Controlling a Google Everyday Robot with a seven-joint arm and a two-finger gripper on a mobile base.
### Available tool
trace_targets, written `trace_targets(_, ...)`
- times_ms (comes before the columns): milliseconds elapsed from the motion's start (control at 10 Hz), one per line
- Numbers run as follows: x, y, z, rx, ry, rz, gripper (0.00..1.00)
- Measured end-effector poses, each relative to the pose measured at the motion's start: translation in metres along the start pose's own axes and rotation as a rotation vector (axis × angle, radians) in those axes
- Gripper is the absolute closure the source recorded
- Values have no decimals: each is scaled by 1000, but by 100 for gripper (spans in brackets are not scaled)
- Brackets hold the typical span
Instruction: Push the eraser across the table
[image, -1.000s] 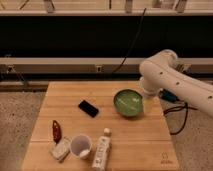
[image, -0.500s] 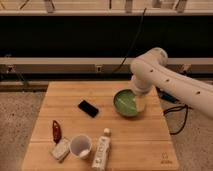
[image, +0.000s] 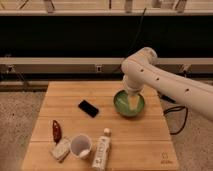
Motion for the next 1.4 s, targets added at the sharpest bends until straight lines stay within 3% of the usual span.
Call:
trace_targets(300, -32, -11, 10, 2, -19, -39, 20)
trace_targets(1400, -60, -22, 46, -3, -77, -105, 20)
